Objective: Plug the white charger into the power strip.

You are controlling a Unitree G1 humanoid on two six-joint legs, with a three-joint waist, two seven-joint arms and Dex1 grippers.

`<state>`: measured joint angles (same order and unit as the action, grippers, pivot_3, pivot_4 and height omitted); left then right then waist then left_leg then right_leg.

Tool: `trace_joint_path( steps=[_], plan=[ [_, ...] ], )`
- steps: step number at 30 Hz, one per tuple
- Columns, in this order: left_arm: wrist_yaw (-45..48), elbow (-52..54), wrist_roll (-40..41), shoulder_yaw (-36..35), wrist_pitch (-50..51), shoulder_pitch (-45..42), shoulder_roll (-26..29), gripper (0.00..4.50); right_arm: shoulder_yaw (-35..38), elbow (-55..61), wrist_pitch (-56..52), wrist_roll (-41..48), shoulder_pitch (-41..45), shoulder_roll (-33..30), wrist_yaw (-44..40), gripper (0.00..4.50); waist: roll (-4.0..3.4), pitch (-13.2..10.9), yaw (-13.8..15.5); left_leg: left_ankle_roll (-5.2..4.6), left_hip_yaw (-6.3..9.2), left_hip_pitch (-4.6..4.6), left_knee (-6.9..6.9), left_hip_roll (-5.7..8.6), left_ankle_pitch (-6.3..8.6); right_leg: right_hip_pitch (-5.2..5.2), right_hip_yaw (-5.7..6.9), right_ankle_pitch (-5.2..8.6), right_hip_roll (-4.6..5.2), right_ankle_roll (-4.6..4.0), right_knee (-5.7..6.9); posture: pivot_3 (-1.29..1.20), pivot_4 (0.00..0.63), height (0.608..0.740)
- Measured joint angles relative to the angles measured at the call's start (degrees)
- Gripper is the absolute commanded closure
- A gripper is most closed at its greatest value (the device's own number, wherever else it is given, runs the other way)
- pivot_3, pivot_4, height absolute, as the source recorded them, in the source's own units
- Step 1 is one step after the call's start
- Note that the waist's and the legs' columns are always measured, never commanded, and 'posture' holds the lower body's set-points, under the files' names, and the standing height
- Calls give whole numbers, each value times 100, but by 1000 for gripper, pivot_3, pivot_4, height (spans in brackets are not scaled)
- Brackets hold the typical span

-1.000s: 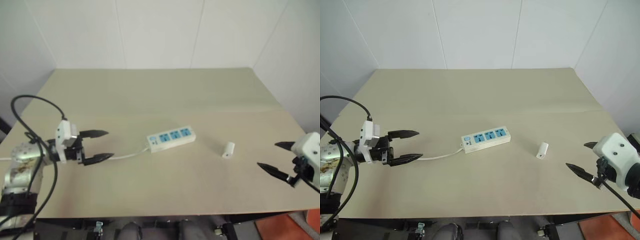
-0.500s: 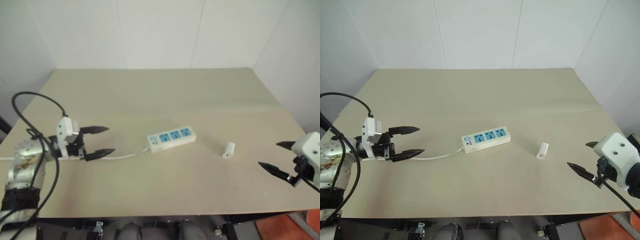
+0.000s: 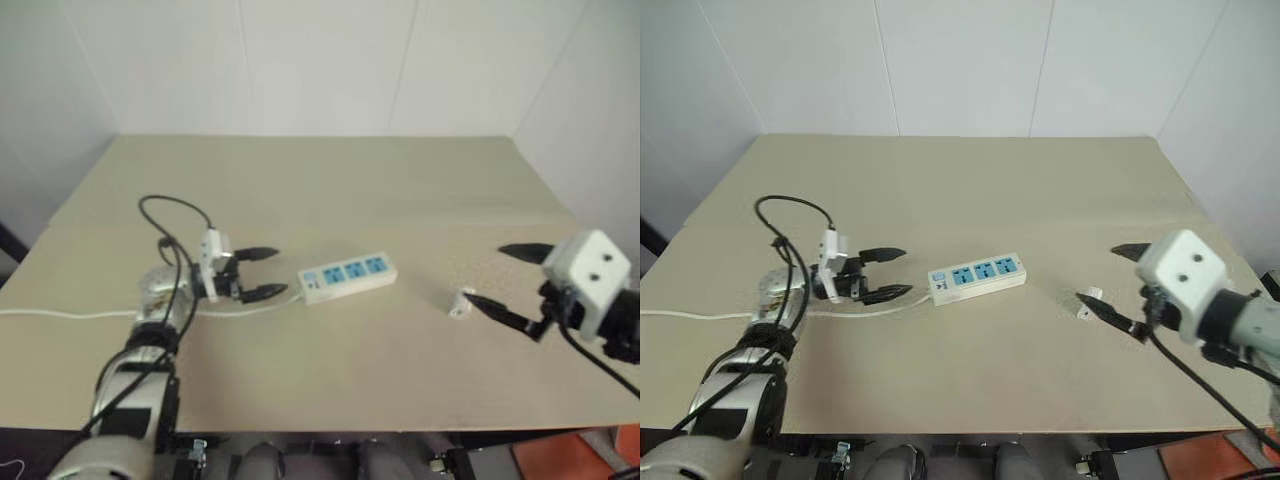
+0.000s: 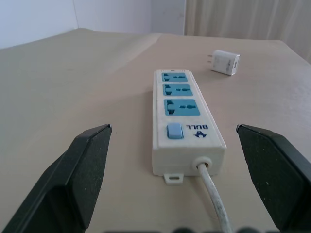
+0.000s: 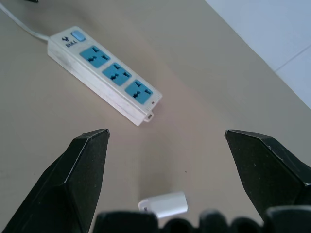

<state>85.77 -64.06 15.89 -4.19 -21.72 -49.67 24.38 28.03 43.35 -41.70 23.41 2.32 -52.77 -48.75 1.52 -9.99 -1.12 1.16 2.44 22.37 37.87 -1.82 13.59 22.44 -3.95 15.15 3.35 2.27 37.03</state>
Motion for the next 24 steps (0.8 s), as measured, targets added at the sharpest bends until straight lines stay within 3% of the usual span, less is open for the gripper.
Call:
trace_joint_path(
  steps=[9,24],
  plan=[
    [116,-742,-589,105,-680,-473,-473,13,-497,399,-418,106,148,3,621,0,1,0,37,0,2,3,0,2,0,2,2,0,2,1,1,0,150,740],
    [-1014,-1043,-1155,123,-1017,-404,-1059,13,-686,704,-773,269,185,95,1176,0,1,-1,31,-1,4,1,1,2,0,2,2,0,1,1,6,0,150,740]
  ],
)
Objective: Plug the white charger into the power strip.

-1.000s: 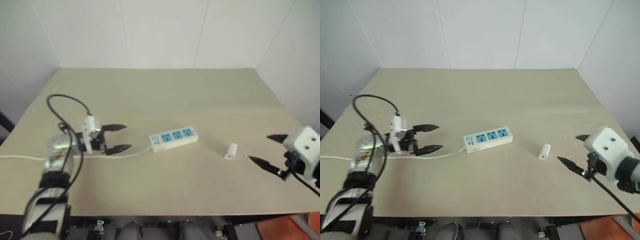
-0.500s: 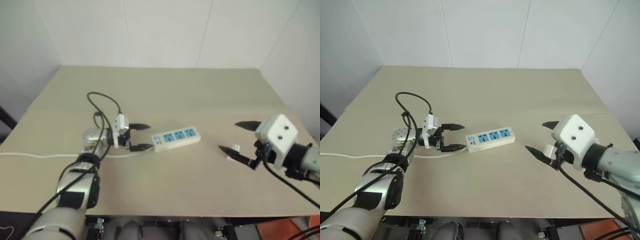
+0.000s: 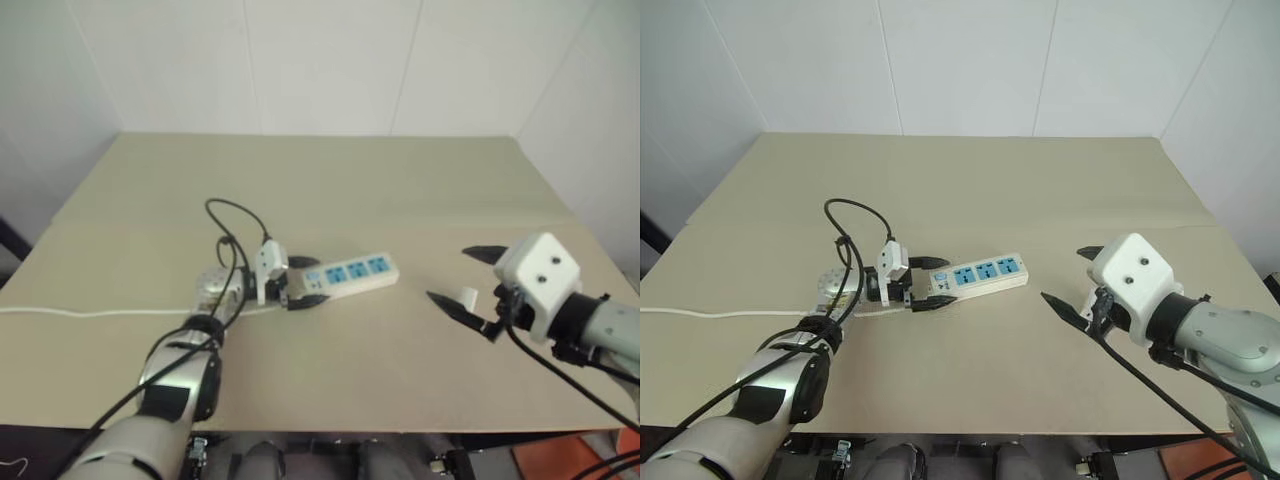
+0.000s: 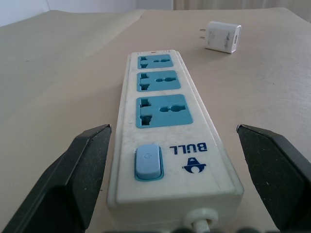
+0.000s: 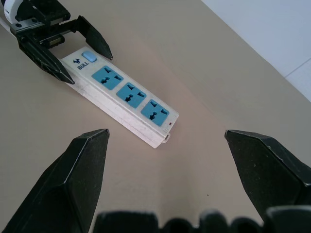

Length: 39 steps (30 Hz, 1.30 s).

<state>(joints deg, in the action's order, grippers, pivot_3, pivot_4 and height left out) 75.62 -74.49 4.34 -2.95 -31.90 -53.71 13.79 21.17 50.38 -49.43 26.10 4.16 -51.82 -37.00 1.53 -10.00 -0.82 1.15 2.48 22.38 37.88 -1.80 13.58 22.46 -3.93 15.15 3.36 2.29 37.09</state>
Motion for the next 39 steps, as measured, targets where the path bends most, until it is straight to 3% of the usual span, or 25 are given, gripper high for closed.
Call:
trace_joint_path(
  steps=[24,29,36,39],
  plan=[
    [-691,-40,-513,113,87,120,5,13,-238,-108,1,-29,-66,11,332,0,-1,10,0,0,1,-17,0,1,0,-14,0,0,0,0,3,0,150,740],
    [-674,-40,-514,84,105,121,-3,1137,-258,-124,3,-96,-109,11,338,0,-1,11,-1,0,1,-15,0,1,0,-14,0,0,0,1,2,0,150,740],
    [-563,-34,-516,79,98,122,6,1182,-262,-153,53,-222,-152,-22,308,0,-2,11,-1,0,1,-15,0,1,0,-14,0,0,0,1,1,0,150,740],
    [-278,-15,-472,56,98,122,26,1182,-262,-347,324,-340,-301,-375,-4,0,-2,11,-2,0,0,-12,0,3,0,-12,0,0,1,1,-1,0,150,740]
  ],
)
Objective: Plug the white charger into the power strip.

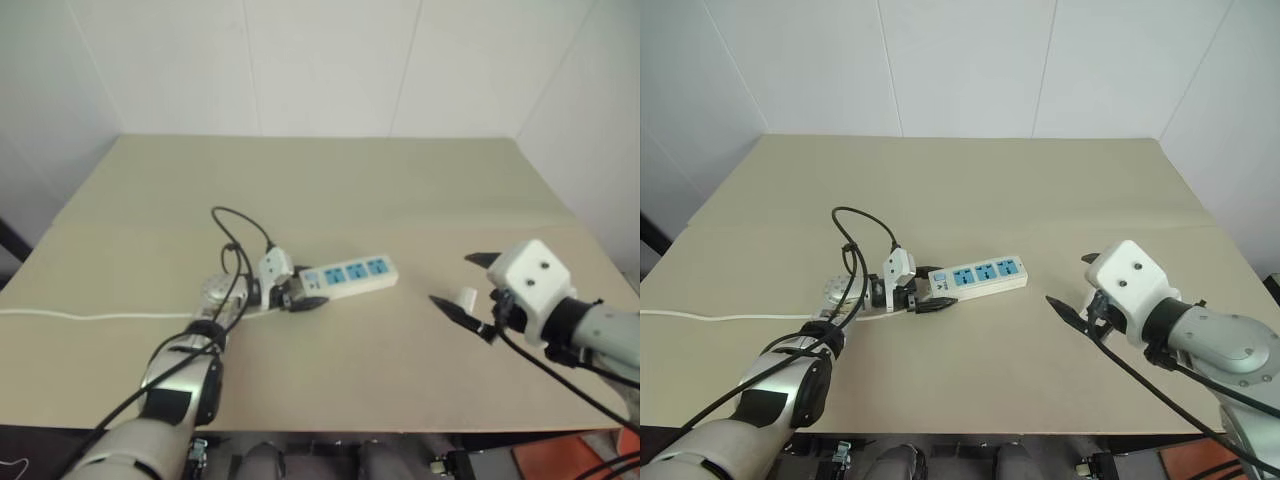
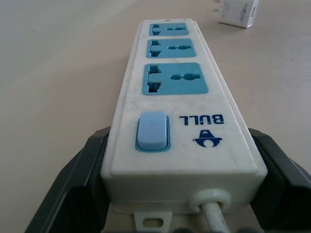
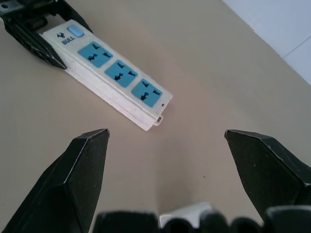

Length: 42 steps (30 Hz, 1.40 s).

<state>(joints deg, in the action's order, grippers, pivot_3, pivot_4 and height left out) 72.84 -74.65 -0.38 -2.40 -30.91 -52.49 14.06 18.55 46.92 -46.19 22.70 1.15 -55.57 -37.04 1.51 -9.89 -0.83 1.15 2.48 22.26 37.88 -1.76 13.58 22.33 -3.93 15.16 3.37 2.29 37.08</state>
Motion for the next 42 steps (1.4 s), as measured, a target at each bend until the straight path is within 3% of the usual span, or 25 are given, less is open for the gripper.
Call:
trace_joint_path(
  steps=[5,9,15,19,27,34,42],
  plan=[
    [957,115,94,-1,-28,88,178,1182,-32,-1339,2154,-938,-366,-1212,-1343,0,1,-1,-43,0,-4,-3,0,-3,0,2,-1,1,-1,1,0,0,150,740],
    [1517,266,208,13,-144,239,335,1182,-772,-2860,4839,-1698,373,-1902,-2325,0,-1,-2,-137,0,-9,-9,-1,-6,0,0,-3,2,-1,3,-1,0,150,740],
    [1897,765,526,155,-138,565,396,1182,-2781,-4912,8695,-2690,2778,-1871,-3847,0,-5,-8,-203,0,-14,-11,-1,-8,0,1,-6,1,1,3,-2,0,150,740],
    [1912,1065,714,209,-133,776,413,1182,-3859,-5931,10225,-2821,3822,-1424,-4608,0,-9,-8,-198,0,-13,-14,0,-8,0,0,-8,-1,1,0,2,0,150,740],
    [1866,1759,962,176,98,1268,427,1182,-5056,-7909,11789,-3196,5637,-475,-4936,0,-26,-7,-245,0,-17,-30,-1,-10,0,-6,-15,-3,3,-4,9,0,150,740],
    [1773,2031,963,230,175,1422,467,1182,-5592,-8800,12434,-3736,6044,-53,-4652,0,-35,-4,-243,-1,-18,-35,0,-9,0,-6,-16,-3,3,-5,14,0,150,740],
    [1778,2150,960,289,345,1430,500,1182,-5674,-9658,12727,-4919,6369,431,-3751,0,-55,-5,-259,0,-18,-34,0,-8,0,-4,-16,-3,3,-5,17,0,150,740]
  ],
)
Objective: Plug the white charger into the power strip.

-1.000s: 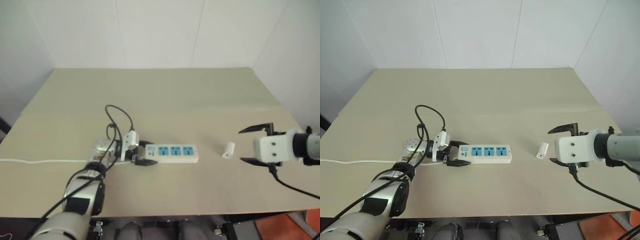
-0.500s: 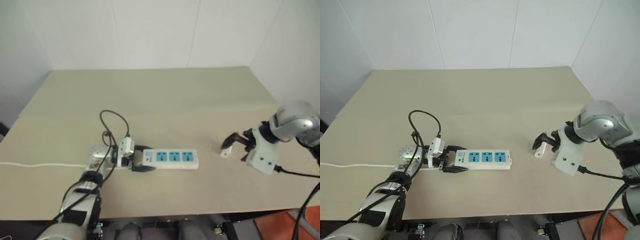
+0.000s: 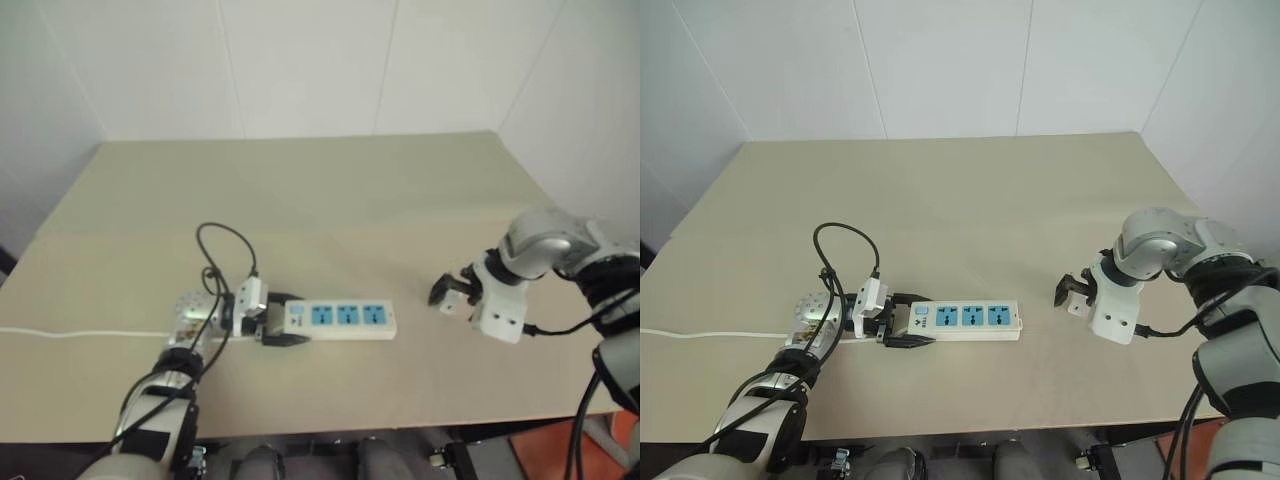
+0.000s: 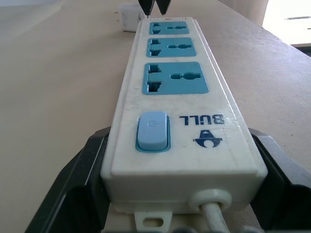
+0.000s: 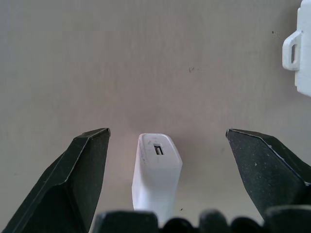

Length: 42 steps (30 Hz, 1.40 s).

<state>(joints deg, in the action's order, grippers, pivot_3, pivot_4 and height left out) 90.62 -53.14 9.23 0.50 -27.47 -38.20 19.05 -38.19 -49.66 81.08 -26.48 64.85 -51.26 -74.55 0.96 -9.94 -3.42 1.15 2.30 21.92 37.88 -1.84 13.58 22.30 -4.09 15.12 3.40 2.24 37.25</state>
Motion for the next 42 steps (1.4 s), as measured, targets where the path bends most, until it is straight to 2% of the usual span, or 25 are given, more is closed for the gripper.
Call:
trace_joint_path(
  steps=[11,20,23,31,32,39,42],
  plan=[
    [5,189,0,97,70,74,45,1182,-212,-632,84,-1937,370,277,1744,0,-9,0,-27,0,0,1,0,2,0,2,-1,0,0,0,2,0,150,740],
    [-7,290,-1,116,152,138,72,1182,-585,-911,86,-3057,733,365,3121,0,-11,3,-52,0,0,-6,0,2,0,0,-3,0,0,0,7,0,150,740],
    [-16,323,0,126,151,159,74,1182,-733,-970,94,-3340,831,375,3471,548,-12,4,-54,0,-1,-7,0,2,0,-1,-5,0,0,0,8,0,150,740],
    [-56,358,-1,158,144,208,97,1182,-1110,-1025,164,-4056,997,356,4308,3186,-16,7,-61,0,-4,-18,0,3,0,-1,-10,1,0,-2,23,0,150,740],
    [-59,358,-2,161,144,208,98,1182,-1135,-1024,171,-4097,1010,356,4379,3348,-16,7,-63,0,-5,-20,0,3,0,-1,-11,2,0,-2,25,0,150,740],
    [-72,358,-1,183,145,208,95,1182,-1255,-1025,172,-4239,1079,349,4841,3346,-19,7,-65,0,-8,-23,0,5,0,0,-16,2,0,-2,29,0,150,740],
    [-60,378,4,193,159,199,87,1182,-1114,-1258,191,-3787,1181,352,4728,3346,-27,5,-65,0,-9,-19,0,6,0,2,-17,2,1,-2,28,0,150,740]
  ],
)
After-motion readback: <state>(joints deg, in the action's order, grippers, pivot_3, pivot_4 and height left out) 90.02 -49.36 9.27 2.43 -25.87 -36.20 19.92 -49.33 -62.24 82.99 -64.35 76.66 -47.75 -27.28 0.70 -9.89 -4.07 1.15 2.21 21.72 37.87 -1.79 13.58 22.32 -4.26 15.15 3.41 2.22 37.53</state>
